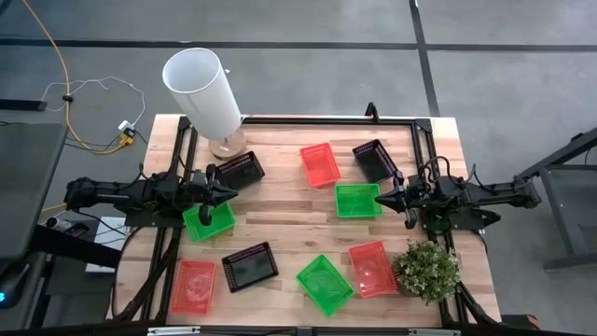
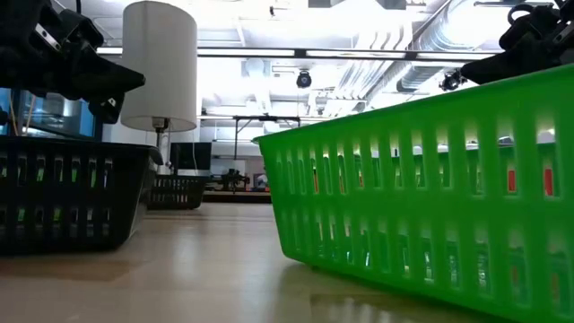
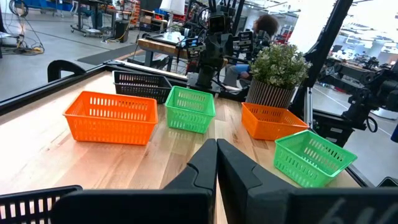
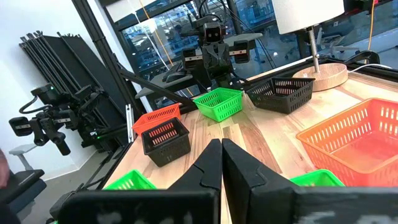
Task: Stack baskets by color
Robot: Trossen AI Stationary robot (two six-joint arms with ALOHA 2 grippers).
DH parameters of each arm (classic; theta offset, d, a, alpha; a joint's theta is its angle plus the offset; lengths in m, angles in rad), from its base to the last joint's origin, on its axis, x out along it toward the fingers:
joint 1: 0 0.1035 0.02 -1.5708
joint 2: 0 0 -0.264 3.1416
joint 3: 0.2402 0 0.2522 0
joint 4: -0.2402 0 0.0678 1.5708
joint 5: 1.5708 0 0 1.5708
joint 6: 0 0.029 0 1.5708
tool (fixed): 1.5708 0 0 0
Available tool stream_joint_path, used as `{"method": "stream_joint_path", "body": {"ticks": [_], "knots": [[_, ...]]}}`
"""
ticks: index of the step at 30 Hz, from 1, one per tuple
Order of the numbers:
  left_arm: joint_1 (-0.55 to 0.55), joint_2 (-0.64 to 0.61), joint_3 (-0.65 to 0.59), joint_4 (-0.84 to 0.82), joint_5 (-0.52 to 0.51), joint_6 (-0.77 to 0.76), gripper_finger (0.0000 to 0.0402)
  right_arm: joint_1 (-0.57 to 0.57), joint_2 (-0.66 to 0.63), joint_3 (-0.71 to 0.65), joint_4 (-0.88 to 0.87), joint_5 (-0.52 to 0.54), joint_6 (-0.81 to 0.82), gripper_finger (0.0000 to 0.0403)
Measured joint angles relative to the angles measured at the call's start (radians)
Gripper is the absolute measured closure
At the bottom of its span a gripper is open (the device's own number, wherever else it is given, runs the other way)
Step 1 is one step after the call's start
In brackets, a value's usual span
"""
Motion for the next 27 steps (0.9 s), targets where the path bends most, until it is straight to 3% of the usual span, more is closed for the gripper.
{"method": "stream_joint_path", "body": {"ticks": [10, 13, 16, 21, 23, 27], "knots": [[0.000, 0.000, 0.000, 0.000, 0.000, 0.000, 0.0401, 0.000, 0.000, 0.000, 0.022, 0.046, -0.047, 0.0402], [0.000, 0.000, 0.000, 0.000, 0.000, 0.000, 0.0401, 0.000, 0.000, 0.000, 0.214, 0.125, 0.132, 0.0402], [0.000, 0.000, 0.000, 0.000, 0.000, 0.000, 0.0401, 0.000, 0.001, 0.000, 0.417, 0.309, 0.230, 0.0402], [0.000, 0.000, 0.000, 0.000, 0.000, 0.000, 0.0401, 0.000, 0.011, 0.001, 0.642, 0.473, 0.273, 0.0402], [0.000, 0.000, 0.000, 0.000, 0.000, 0.000, 0.0401, 0.000, 0.026, 0.021, 0.668, 0.451, 0.255, 0.0402], [0.000, 0.000, 0.000, 0.000, 0.000, 0.000, 0.0401, 0.000, 0.094, 0.124, 0.652, 0.294, 0.170, 0.0402]]}}
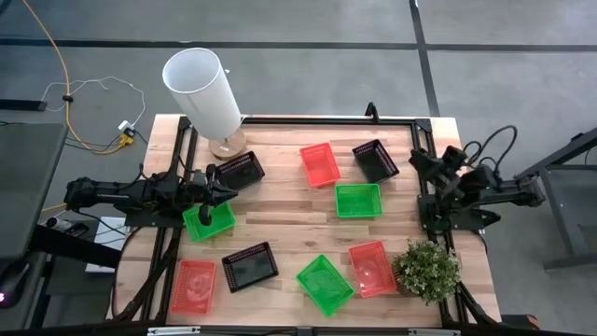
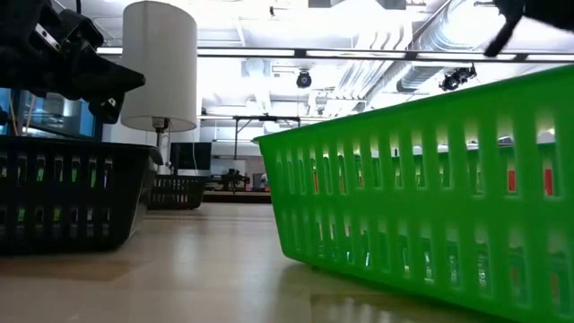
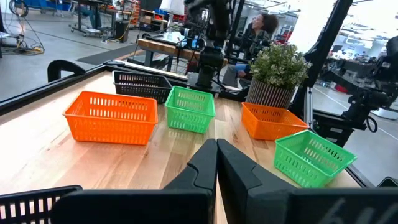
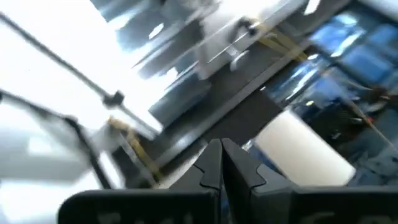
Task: Stack baskets by color
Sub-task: Stack the top left green bin on top of the right green bin
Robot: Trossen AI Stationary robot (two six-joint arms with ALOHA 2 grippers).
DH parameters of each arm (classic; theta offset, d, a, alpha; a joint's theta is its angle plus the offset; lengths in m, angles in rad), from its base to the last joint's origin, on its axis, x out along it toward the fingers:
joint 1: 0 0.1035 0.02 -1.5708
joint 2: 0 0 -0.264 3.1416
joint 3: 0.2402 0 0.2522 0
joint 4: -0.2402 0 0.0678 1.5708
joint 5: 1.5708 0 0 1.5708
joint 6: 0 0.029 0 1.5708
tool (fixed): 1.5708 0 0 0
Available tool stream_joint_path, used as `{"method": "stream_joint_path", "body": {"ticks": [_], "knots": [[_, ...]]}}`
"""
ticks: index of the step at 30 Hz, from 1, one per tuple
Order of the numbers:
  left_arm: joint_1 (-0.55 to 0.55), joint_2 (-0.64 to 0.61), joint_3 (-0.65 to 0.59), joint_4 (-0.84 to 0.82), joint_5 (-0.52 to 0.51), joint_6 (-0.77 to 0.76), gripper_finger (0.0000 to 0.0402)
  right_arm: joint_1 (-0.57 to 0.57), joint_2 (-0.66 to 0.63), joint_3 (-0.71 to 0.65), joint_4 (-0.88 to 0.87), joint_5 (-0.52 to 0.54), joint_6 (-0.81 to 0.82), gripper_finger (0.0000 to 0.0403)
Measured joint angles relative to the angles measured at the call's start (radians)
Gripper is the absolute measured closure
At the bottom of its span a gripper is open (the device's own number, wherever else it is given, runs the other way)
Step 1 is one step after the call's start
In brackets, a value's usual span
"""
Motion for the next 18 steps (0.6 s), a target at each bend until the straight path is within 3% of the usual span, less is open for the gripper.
{"method": "stream_joint_path", "body": {"ticks": [5, 10, 18], "knots": [[0.000, 0.000, 0.000, 0.000, 0.000, 0.000, 0.0401, 0.000, 0.114, 0.132, -0.220, -0.067, -0.140, 0.0402], [0.000, 0.000, 0.000, 0.000, 0.000, 0.000, 0.0401, 0.000, 0.223, 0.209, -0.448, -0.049, -0.134, 0.0402], [0.000, 0.000, 0.000, 0.064, -0.091, 0.102, 0.0401, 0.000, 0.358, 0.218, -0.469, -0.058, -0.105, 0.0402]]}}
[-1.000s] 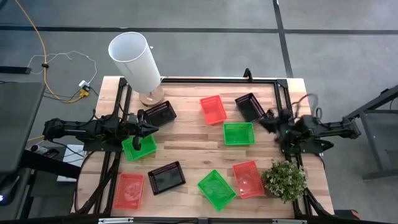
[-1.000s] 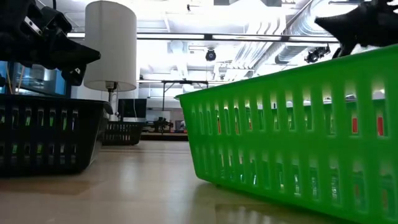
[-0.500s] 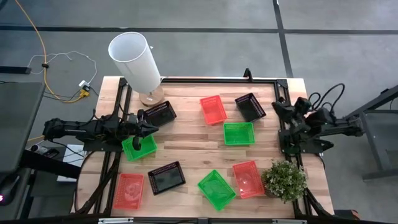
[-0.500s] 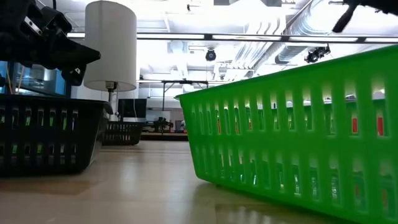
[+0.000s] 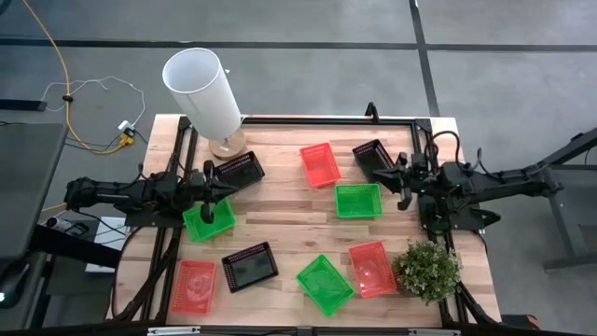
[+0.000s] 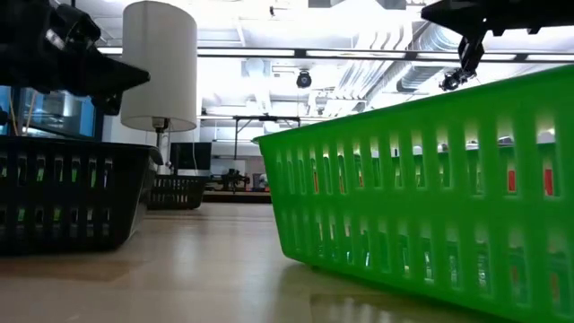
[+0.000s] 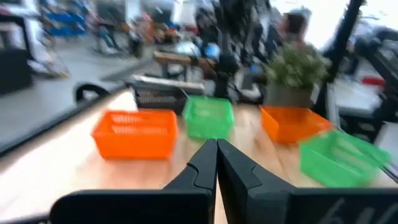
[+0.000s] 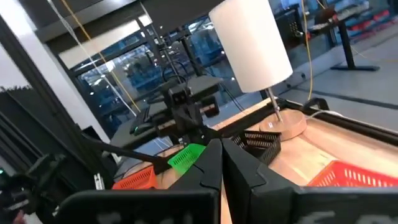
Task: Stack baskets by color
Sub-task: Stack the top left green bin on top of the right green bin
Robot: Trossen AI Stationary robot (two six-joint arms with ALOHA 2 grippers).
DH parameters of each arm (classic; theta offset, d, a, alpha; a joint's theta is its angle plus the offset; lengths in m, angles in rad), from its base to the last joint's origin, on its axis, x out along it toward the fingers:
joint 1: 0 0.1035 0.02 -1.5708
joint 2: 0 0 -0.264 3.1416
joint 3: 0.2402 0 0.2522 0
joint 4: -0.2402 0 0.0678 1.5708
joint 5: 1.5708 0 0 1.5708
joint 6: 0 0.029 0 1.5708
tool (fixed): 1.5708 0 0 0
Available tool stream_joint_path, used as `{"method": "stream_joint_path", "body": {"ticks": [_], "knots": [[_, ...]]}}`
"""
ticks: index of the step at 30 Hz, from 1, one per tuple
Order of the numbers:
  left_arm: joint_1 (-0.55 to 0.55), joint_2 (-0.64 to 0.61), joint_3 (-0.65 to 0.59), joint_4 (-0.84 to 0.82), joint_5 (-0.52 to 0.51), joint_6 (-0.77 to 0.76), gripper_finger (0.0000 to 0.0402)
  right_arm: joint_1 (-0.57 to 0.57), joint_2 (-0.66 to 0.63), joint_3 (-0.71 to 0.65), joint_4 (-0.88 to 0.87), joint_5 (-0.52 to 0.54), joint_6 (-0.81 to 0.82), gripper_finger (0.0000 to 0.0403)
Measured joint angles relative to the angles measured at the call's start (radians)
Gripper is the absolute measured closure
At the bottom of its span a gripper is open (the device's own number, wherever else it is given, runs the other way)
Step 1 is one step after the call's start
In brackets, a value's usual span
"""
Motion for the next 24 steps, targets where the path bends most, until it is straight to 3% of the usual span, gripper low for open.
{"method": "stream_joint_path", "body": {"ticks": [3, 8, 12, 15, 21, 24], "knots": [[-0.001, 0.000, 0.000, 0.109, -0.007, -0.195, 0.0401, 0.000, 0.032, 0.000, 0.049, 0.011, 0.017, 0.0402], [-0.001, 0.012, 0.000, 0.324, -0.103, -0.451, 0.0401, 0.000, 0.068, 0.000, 0.165, -0.007, 0.000, 0.0402], [-0.002, 0.053, 0.046, 0.486, -0.024, -0.478, 0.0401, 0.000, 0.090, 0.001, 0.228, -0.011, -0.004, 0.0402], [-0.003, 0.111, 0.156, 0.386, 0.015, -0.424, 0.0401, 0.000, 0.104, 0.001, 0.241, -0.011, -0.005, 0.0402], [-0.003, 0.290, 0.448, -0.161, 0.016, -0.275, 0.0401, 0.000, 0.107, 0.001, 0.242, -0.012, -0.005, 0.0402], [-0.003, 0.357, 0.498, -0.211, 0.019, -0.228, 0.0401, 0.000, 0.107, 0.001, 0.243, -0.012, -0.003, 0.0402]]}}
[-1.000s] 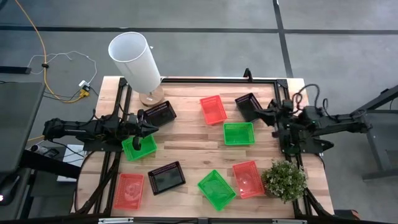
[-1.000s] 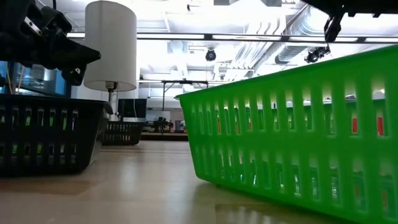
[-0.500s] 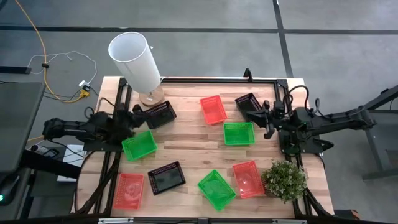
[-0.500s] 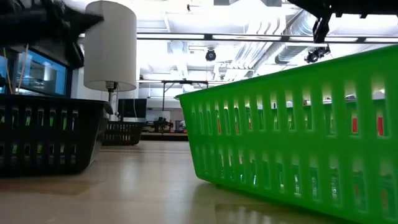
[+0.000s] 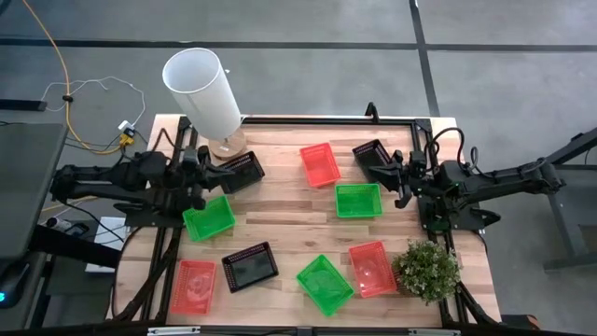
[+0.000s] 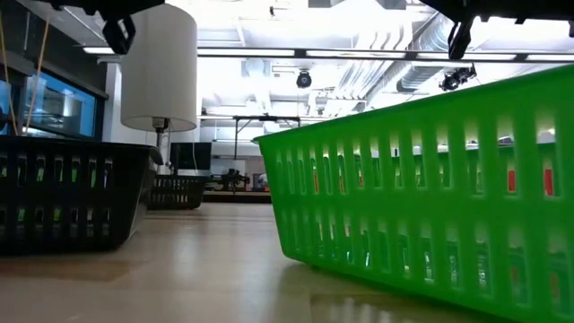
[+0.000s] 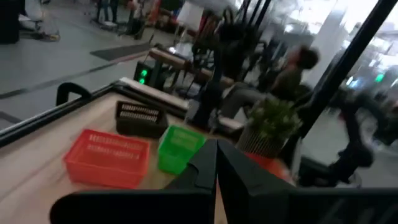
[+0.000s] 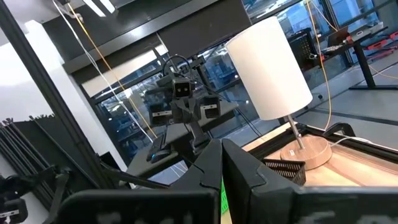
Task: Stack baskets by color
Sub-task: Stack the top left green bin on top of the right green bin
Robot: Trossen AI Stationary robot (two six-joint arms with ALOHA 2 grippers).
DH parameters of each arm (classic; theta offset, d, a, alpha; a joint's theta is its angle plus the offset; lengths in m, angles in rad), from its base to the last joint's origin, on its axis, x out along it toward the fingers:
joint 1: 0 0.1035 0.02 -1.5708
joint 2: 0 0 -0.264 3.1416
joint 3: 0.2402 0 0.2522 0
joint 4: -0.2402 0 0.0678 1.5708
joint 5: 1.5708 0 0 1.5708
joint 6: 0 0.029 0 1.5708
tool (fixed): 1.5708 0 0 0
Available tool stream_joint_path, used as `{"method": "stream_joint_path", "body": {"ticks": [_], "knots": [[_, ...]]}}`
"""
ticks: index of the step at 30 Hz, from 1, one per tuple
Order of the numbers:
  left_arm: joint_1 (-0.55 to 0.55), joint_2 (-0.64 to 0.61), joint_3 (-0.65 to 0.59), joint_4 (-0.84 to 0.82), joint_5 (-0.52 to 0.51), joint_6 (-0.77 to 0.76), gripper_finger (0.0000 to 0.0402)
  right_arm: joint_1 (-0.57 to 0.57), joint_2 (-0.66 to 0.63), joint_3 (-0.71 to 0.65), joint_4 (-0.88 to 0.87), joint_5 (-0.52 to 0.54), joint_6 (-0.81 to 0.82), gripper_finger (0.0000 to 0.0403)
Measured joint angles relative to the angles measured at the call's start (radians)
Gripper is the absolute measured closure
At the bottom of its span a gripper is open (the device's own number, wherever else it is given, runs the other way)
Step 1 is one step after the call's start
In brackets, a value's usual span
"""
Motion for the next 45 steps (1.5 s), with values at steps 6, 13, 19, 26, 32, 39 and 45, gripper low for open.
{"method": "stream_joint_path", "body": {"ticks": [6, 13, 19, 26, 32, 39, 45], "knots": [[0.000, 0.045, 0.002, -0.044, 0.046, -0.084, 0.0387, 0.000, 0.000, 0.000, 0.000, 0.000, 0.000, 0.0402], [-0.001, 0.070, 0.002, -0.320, 0.224, -0.288, 0.0305, 0.000, 0.000, 0.000, 0.000, 0.000, -0.018, 0.0402], [-0.006, 0.082, 0.002, -0.335, 0.339, -0.445, 0.0236, 0.000, 0.000, 0.000, -0.001, 0.000, -0.018, 0.0402], [-0.011, 0.089, -0.009, -0.313, 0.255, -0.598, 0.0220, 0.000, 0.000, 0.000, -0.001, 0.003, -0.011, 0.0402], [-0.073, 0.166, 0.007, -0.436, 0.425, -0.694, 0.0220, 0.000, 0.000, 0.000, -0.002, 0.003, -0.002, 0.0402], [-0.246, 0.308, 0.159, -0.847, 0.242, -0.695, 0.0220, 0.000, 0.000, 0.000, -0.010, 0.004, 0.000, 0.0402], [-0.381, 0.387, 0.185, -0.818, 0.055, -0.669, 0.0220, 0.000, 0.000, 0.000, -0.021, 0.004, 0.000, 0.0402]]}}
